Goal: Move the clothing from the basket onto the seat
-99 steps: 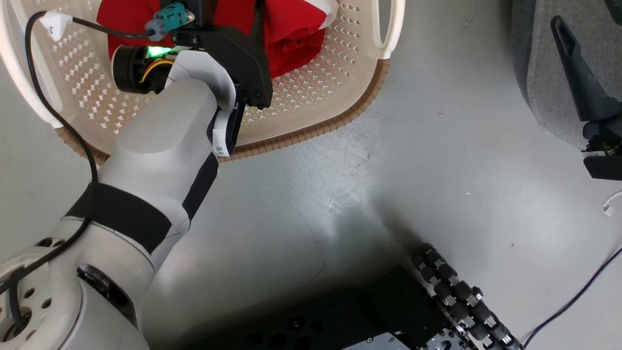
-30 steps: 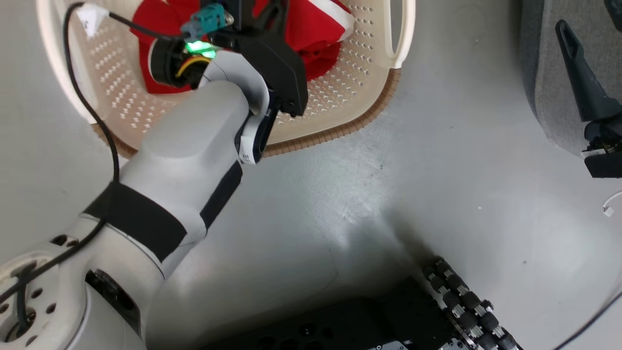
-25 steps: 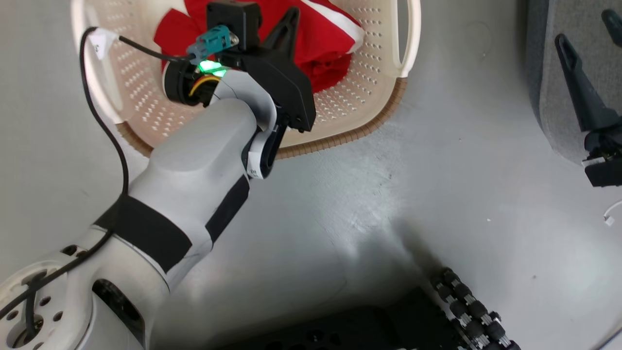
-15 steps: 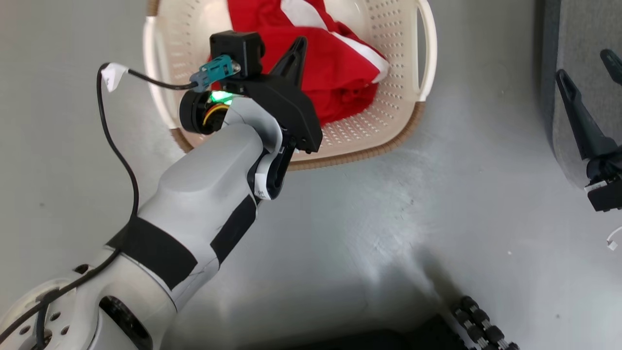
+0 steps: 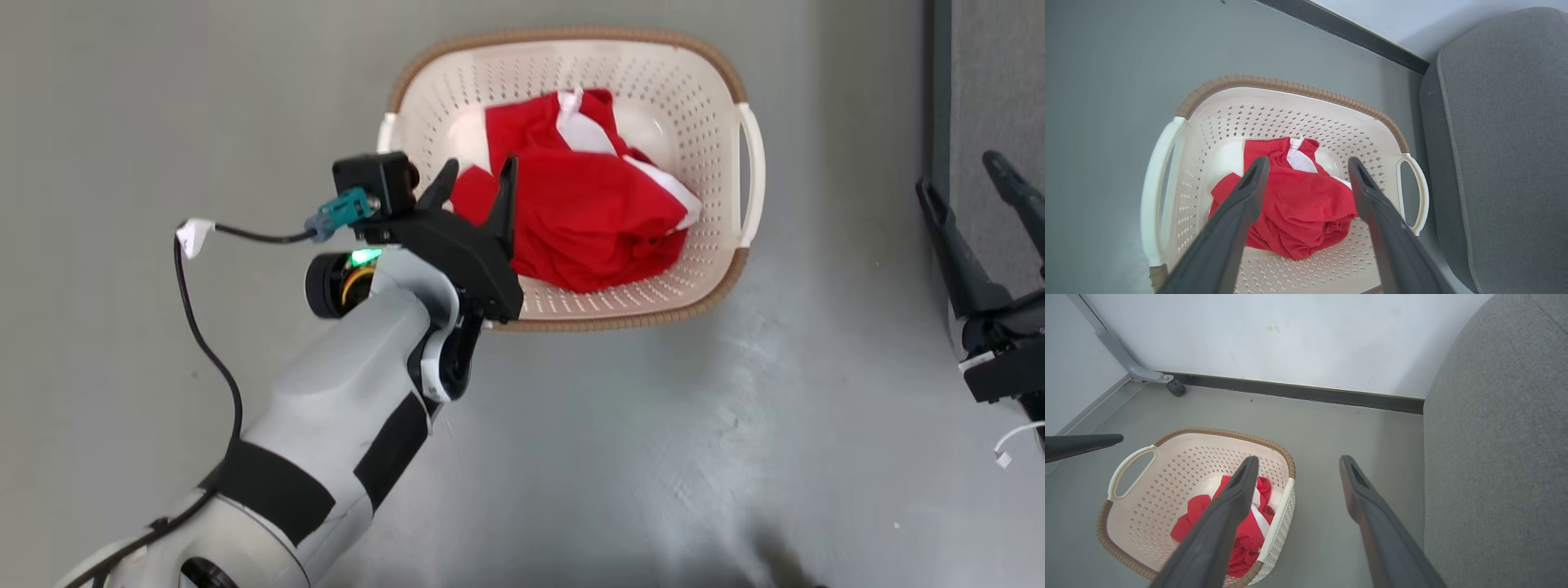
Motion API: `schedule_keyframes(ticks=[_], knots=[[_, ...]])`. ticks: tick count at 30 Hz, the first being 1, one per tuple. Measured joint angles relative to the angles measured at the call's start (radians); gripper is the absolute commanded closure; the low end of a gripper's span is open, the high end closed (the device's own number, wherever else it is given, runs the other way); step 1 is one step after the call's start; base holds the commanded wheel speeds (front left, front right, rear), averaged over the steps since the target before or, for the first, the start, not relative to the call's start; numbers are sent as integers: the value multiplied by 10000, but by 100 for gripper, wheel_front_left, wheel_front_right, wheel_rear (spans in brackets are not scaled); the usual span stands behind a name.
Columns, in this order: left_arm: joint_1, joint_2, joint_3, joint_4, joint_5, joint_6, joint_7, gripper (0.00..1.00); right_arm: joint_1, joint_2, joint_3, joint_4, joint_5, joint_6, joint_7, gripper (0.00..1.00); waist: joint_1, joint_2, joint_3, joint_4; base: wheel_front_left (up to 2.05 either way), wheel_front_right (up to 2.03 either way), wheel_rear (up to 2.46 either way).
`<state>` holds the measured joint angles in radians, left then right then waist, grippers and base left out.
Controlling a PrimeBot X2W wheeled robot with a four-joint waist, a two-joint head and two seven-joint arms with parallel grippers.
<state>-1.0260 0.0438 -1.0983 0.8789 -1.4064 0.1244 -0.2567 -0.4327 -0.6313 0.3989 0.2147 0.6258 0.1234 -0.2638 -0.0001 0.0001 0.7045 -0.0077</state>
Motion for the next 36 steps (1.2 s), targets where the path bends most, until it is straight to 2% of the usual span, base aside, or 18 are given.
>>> schedule_keyframes(ticks=[10,22,30,36], knots=[[1076,-52,686,234,652,0,2,0,625,487,-278,345,-31,0,0,0,-1,-1,-1354,427,0,0,0],[2336,-73,2182,978,1939,0,8,0,1190,1377,-556,867,-397,0,2,0,-2,-2,-3147,854,0,0,0],[3313,-84,3185,1354,2880,0,8,0,1640,2128,-472,1308,-727,0,4,0,-2,-2,-4340,931,0,0,0],[4234,207,3816,1308,3404,0,10,0,2038,2568,-428,1685,-1039,0,75,0,-2,-2,-5222,857,0,0,0]])
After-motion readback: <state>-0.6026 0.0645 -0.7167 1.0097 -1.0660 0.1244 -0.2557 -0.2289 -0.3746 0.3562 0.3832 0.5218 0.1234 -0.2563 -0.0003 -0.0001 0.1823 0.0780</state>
